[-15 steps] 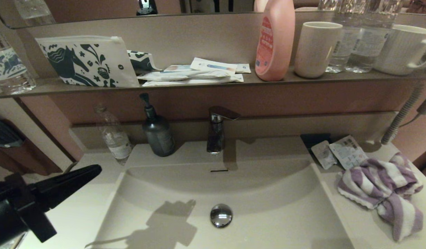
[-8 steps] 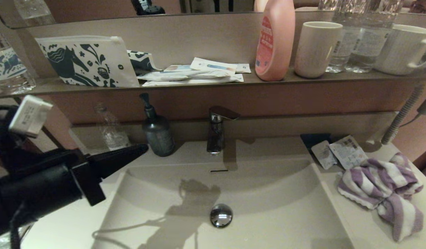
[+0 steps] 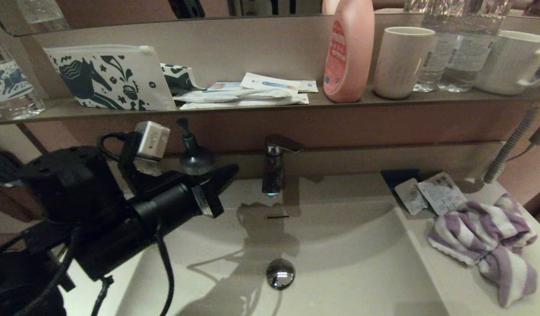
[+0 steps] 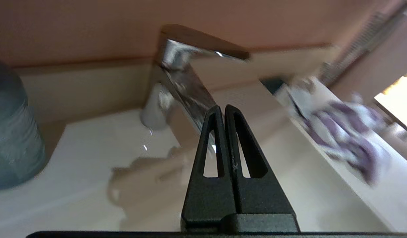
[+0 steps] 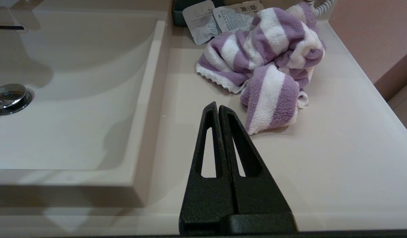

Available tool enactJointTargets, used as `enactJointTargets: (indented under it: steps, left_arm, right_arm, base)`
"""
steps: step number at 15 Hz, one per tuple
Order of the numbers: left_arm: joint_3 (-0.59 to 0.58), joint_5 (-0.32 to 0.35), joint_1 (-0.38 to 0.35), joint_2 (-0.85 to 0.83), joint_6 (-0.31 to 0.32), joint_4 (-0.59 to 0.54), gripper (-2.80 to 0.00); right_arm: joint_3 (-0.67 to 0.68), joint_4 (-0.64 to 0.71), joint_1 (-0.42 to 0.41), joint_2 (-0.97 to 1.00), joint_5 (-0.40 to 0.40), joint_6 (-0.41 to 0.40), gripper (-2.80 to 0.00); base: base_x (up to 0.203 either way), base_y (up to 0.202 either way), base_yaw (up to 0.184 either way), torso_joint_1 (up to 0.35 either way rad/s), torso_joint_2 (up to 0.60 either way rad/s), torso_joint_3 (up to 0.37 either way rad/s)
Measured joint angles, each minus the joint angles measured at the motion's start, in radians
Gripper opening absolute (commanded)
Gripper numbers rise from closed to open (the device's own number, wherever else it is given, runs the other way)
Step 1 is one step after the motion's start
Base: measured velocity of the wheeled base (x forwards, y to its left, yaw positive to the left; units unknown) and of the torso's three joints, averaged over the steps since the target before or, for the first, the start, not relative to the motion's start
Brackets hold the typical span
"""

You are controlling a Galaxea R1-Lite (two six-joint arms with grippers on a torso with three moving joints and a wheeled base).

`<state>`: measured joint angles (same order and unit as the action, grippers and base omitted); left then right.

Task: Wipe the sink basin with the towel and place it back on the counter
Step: Turn on the faucet

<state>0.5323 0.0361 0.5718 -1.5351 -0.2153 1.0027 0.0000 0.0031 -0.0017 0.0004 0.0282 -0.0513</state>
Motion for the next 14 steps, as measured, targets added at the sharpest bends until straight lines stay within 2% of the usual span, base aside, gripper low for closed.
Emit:
enactJointTargets:
  steps: [2,4,9,12,14]
  left_arm:
    - [0.031,-0.055,0.025,-0.082,0.004,0.081,-2.8]
    - [0.07,-0.081,0.051,-0.144,0.017,0.102,-2.8]
    - [0.132,-0.059,0.068,-0.25,0.217,0.091,-2.8]
    - [0.186,-0.06,0.072,-0.286,0.29,0.017,-2.8]
    - [0.241,-0.062,0.073,-0.302,0.311,-0.043,-2.8]
  right_arm:
    - [0.0,0.0,0.0,0.0,0.0,0.0,-2.8]
    - [0.0,0.0,0.0,0.0,0.0,0.0,-2.8]
    - [0.0,0.0,0.0,0.0,0.0,0.0,-2.8]
    - [0.0,0.0,0.0,0.0,0.0,0.0,-2.8]
    - [0.0,0.0,0.0,0.0,0.0,0.0,-2.8]
  base:
    - [0.0,0.0,0.0,0.0,0.0,0.0]
    - [0.0,0.0,0.0,0.0,0.0,0.0]
    - [0.0,0.0,0.0,0.0,0.0,0.0]
    - [0.0,0.0,0.0,0.0,0.0,0.0]
    - [0.0,0.0,0.0,0.0,0.0,0.0]
